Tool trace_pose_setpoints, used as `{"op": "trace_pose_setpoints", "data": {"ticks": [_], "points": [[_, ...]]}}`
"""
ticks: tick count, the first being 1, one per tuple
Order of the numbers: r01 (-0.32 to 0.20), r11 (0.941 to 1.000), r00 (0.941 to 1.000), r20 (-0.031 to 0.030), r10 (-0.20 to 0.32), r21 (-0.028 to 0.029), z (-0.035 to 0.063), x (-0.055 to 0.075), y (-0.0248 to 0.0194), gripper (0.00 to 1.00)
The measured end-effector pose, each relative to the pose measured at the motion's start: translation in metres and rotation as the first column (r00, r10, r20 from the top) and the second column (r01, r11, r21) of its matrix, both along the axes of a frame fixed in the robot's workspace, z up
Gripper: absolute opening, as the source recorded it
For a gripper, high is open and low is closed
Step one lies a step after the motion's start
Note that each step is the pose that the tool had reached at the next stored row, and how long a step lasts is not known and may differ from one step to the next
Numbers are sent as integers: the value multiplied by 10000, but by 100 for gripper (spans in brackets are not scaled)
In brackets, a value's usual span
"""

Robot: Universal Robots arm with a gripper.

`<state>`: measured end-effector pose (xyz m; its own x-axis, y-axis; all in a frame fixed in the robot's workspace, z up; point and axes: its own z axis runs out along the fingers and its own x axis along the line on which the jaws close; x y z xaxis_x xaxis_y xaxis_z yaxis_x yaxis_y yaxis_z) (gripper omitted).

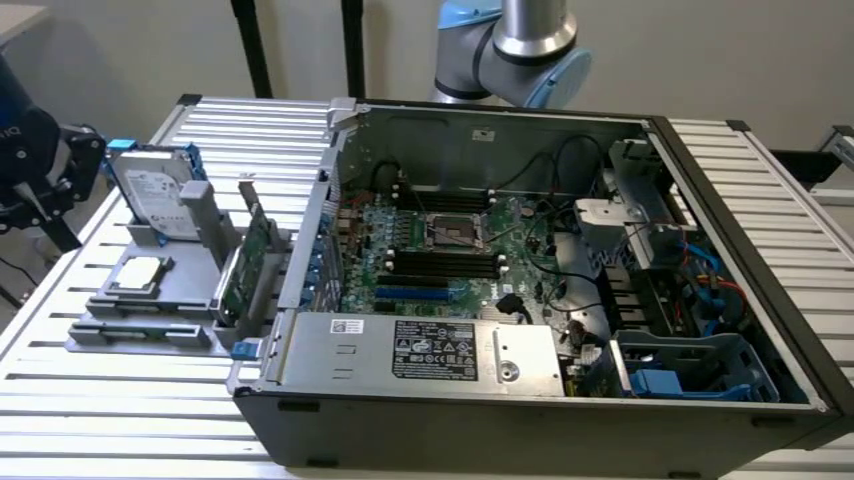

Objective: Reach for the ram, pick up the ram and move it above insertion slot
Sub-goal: 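Pick up the ram and move it above insertion slot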

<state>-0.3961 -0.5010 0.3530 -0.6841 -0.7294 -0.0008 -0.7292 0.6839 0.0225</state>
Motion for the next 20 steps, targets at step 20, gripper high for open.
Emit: {"op": "trace_pose_setpoints", "data": {"ticks": [20], "points": [[-3430,9393,9390,281,3427,57,-1,0,0,11]]}}
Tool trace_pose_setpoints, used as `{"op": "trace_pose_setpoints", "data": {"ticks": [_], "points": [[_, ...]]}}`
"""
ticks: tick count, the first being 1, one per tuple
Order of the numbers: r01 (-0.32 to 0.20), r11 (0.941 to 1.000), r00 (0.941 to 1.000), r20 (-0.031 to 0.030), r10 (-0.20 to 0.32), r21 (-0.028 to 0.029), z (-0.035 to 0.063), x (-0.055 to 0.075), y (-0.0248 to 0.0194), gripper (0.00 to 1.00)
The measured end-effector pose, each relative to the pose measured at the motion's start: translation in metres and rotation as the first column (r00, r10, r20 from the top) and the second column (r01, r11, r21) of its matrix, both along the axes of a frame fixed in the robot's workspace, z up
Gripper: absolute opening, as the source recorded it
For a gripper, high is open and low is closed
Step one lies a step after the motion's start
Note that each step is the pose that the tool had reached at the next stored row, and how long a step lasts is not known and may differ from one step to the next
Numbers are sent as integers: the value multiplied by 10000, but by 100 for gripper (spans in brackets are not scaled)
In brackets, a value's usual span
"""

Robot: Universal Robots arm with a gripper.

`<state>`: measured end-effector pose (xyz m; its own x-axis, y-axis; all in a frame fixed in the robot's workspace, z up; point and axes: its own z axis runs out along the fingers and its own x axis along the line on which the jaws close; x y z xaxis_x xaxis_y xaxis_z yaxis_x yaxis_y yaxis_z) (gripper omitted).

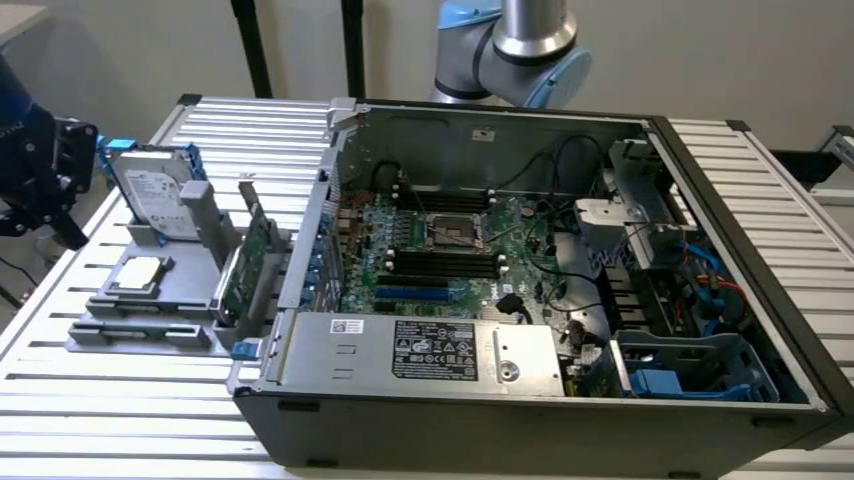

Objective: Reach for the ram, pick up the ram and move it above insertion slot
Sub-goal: 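Pick up the ram and move it above insertion slot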

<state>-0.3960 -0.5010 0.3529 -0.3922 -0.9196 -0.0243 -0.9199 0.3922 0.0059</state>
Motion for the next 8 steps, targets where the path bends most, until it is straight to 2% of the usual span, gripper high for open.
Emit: {"op": "trace_pose_setpoints", "data": {"ticks": [4,8], "points": [[-694,9976,9976,55,694,19,0,0,0,11],[-1425,9898,9898,74,1425,19,0,0,0,11]]}}
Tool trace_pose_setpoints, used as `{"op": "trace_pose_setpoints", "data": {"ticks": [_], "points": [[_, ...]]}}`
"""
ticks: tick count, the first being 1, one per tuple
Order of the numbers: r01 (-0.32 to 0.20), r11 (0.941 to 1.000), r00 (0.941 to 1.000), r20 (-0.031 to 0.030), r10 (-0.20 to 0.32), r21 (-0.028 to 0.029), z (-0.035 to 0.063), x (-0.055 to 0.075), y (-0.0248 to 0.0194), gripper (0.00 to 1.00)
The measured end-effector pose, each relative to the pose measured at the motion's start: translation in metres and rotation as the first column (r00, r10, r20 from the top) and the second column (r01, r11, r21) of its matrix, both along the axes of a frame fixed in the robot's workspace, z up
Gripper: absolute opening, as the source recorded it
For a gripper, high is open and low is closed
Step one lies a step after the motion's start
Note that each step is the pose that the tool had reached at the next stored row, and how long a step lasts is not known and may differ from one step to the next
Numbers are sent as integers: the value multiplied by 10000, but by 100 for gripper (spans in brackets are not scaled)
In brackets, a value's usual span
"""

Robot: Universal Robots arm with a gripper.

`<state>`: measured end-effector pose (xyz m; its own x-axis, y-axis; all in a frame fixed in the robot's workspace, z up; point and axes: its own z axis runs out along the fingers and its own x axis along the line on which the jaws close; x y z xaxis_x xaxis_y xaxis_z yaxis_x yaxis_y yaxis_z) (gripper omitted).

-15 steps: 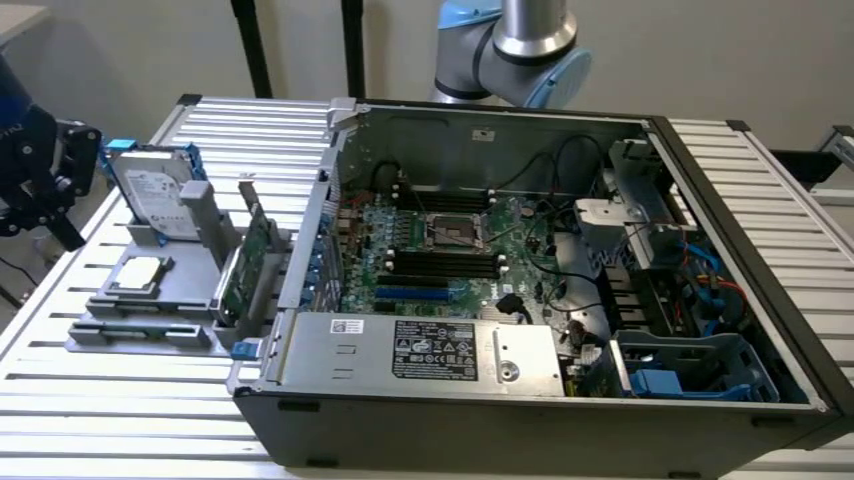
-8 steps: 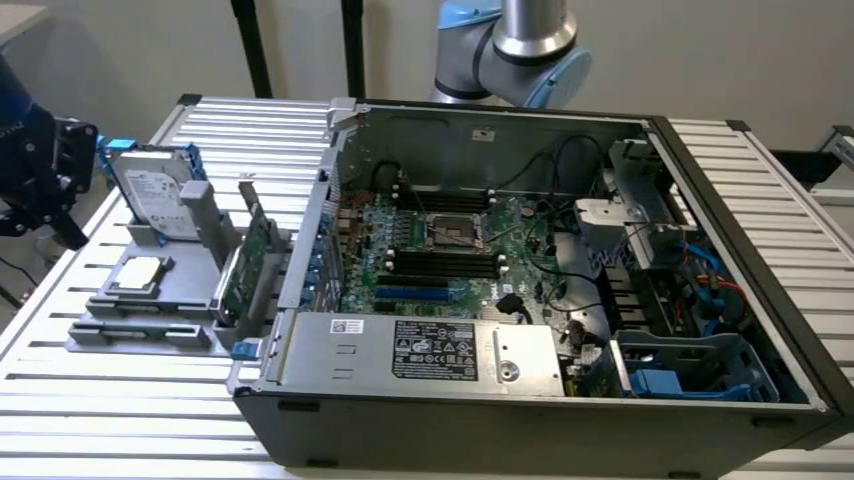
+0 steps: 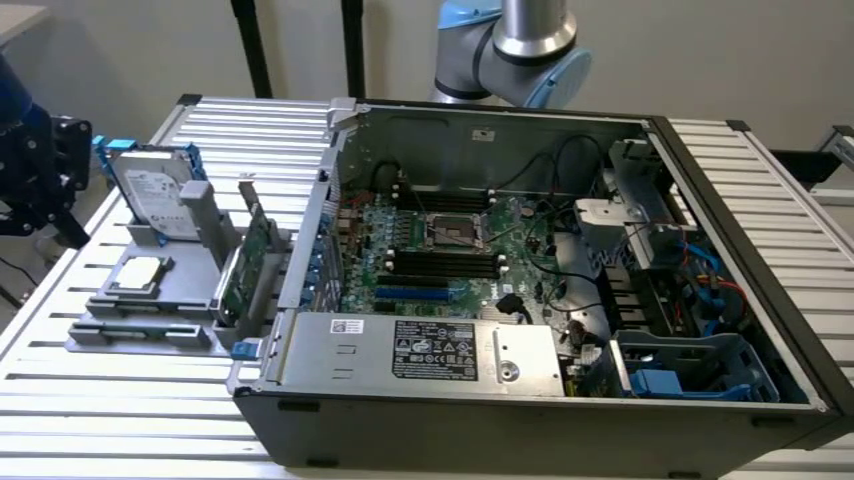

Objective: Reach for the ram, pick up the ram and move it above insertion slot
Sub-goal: 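Pick up the ram and move it above insertion slot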

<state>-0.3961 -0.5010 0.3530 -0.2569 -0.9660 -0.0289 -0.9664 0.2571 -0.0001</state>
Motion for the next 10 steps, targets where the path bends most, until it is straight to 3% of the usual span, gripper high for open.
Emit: {"op": "trace_pose_setpoints", "data": {"ticks": [5,10], "points": [[-898,9960,9960,7,898,2,-2,0,0,11],[-1805,9836,9836,8,1805,5,-9,0,0,11]]}}
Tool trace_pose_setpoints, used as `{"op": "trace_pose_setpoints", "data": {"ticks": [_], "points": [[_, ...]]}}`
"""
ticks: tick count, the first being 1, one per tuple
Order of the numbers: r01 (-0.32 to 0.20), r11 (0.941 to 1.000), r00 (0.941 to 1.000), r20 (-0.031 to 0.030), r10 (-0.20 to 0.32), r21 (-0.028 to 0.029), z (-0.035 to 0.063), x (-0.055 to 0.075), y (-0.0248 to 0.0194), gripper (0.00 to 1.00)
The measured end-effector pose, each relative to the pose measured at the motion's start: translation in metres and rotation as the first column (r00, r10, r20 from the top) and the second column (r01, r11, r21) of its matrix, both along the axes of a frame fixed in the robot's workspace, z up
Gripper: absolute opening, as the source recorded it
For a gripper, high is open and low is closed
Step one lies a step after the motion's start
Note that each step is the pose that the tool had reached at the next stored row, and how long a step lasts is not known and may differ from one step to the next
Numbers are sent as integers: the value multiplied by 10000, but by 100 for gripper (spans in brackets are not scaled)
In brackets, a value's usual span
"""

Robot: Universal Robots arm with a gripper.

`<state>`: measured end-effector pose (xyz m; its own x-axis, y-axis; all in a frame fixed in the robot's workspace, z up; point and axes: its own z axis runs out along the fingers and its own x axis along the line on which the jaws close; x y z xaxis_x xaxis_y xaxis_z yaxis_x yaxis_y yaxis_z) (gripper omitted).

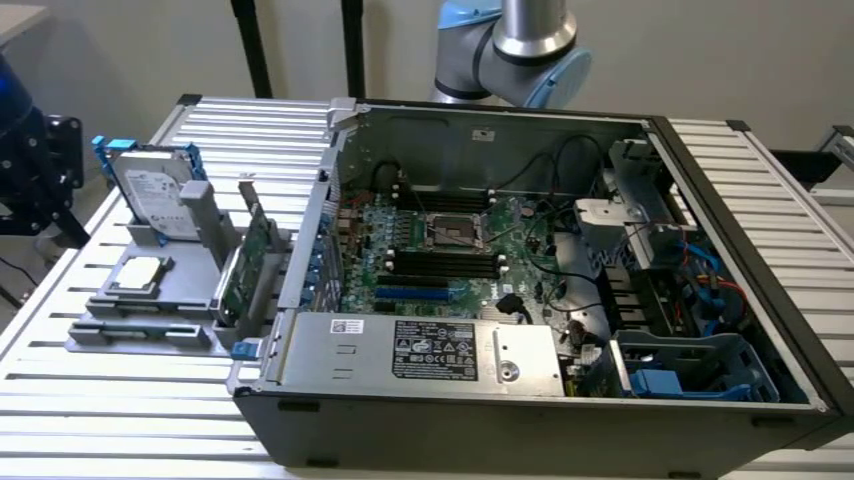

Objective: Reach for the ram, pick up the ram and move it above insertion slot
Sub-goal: 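Pick up the ram and move it above insertion slot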

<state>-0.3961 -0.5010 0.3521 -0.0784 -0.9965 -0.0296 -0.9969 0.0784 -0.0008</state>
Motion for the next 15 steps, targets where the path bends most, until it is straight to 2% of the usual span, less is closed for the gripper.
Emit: {"op": "trace_pose_setpoints", "data": {"ticks": [4,8,13,15], "points": [[-725,9974,9974,1,725,3,-5,0,0,11],[-1397,9902,9902,3,1397,6,-13,0,0,11],[-1480,9890,9890,2,1480,6,-13,0,0,12],[-1480,9890,9890,2,1480,6,-13,0,0,24]]}}
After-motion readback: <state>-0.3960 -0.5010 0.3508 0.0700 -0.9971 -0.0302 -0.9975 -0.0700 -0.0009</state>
